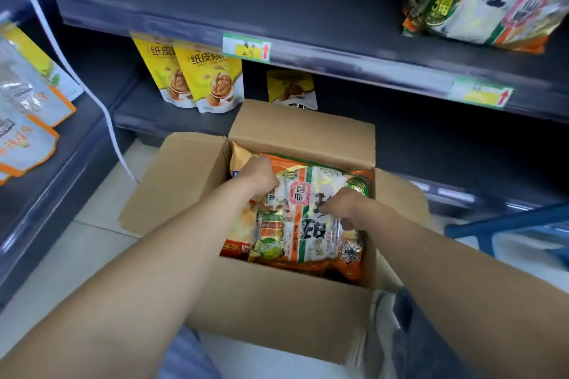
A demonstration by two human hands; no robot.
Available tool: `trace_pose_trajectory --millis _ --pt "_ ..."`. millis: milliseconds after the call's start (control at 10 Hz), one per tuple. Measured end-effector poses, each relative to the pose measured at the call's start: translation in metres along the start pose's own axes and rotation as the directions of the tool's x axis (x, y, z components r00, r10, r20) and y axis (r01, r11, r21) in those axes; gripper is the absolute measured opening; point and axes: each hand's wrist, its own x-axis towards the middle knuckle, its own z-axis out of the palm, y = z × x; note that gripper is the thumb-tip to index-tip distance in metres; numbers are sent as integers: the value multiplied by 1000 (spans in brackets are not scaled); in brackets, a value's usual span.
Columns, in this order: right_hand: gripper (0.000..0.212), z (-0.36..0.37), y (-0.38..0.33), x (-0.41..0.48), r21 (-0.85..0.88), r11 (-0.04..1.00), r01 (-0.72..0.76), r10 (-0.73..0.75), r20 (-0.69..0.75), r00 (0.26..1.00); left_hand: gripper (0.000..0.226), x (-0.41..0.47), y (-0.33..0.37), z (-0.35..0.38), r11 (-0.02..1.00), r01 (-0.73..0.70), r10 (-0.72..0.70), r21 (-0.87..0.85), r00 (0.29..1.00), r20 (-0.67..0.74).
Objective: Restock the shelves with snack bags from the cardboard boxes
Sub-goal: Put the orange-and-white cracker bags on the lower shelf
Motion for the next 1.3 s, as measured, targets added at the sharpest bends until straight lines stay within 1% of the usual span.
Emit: trace_pose_trajectory --millis 100,200,300,400,500,600,700,800,900,1000,1100,1200,1300 --pt "37 3 14 8 84 996 -39 44 -59 997 48 4 3 11 992 126 -125 -15 992 25" --pt "51 7 28 30 174 981 -81 93 -65 994 48 -2 -6 23 958 251 -233 -137 963 135" --pt "59 14 40 57 277 955 -110 127 -45 991 49 5 -12 33 923 295 -266 -246 953 142" --pt "32 6 29 31 395 913 -106 117 -4 993 50 10 -13 36 890 312 -282 -333 950 138" --pt "15 -2 28 20 544 825 -155 162 36 986 60 6 -2 30 890 274 -260 -364 961 90" --pt "19 -4 30 12 640 746 -184 152 106 983 63 6 1 16 910 221 -216 -352 975 54" --pt "14 -7 22 -4 685 708 -171 125 116 985 55 5 0 -3 917 183 -177 -355 983 51" --pt "5 -13 8 -19 715 682 -154 105 112 988 61 1 3 -26 913 148 -143 -381 989 43" --pt "4 -22 -6 -30 749 654 -109 72 82 994 58 -14 14 -49 899 49 -75 -435 996 -43" --pt "11 -40 -20 -43 736 676 -36 19 32 999 58 -27 28 -72 871 -83 16 -484 990 -141" --pt "16 -67 -37 -61 732 677 82 -49 -66 997 65 -41 46 -99 841 -163 43 -515 971 -237" --pt "16 -96 -54 -78 734 638 234 -130 -197 972 51 -53 67 -128 807 -230 49 -544 944 -327" --pt "6 -121 -70 -97 763 528 373 -191 -321 927 51 -62 89 -150 745 -331 75 -579 904 -420"
